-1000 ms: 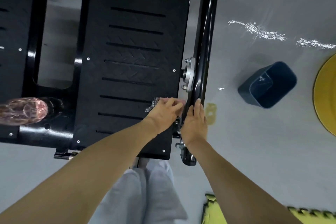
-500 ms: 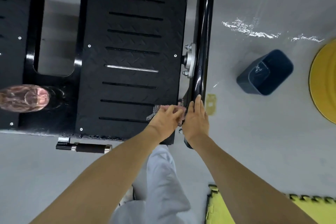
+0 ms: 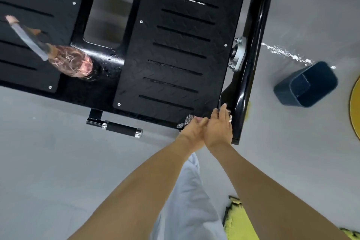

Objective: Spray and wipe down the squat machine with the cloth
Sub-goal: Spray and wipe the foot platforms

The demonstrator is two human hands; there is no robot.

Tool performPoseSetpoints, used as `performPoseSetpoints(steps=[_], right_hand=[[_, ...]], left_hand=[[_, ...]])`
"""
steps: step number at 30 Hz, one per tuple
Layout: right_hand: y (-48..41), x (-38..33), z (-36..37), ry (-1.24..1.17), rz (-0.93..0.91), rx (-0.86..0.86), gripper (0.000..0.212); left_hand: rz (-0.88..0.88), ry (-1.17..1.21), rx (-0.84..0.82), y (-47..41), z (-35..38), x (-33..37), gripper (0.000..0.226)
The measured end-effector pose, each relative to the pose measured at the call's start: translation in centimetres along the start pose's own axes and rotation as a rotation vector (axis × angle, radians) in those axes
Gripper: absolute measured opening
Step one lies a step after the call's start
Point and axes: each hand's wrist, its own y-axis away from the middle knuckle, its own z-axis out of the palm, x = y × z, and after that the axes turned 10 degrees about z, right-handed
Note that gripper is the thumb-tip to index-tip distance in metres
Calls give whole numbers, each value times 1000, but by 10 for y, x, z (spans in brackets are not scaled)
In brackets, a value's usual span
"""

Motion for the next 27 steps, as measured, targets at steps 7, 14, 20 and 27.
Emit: performPoseSetpoints(steps=[7, 14, 20, 27], right_hand=[[12, -5, 13, 17, -21, -63, 65], [26, -31, 30, 52, -94, -63, 68], [27, -60, 29, 69, -170, -84, 69], [15, -91, 10, 137, -271, -102, 75]], left_hand=[[-41, 52, 47, 32, 25, 8, 53], [-187, 83, 51, 118, 69, -44, 71], [-452, 278, -17, 189, 91, -95, 76], [-876, 596, 159, 222, 107, -110, 71]])
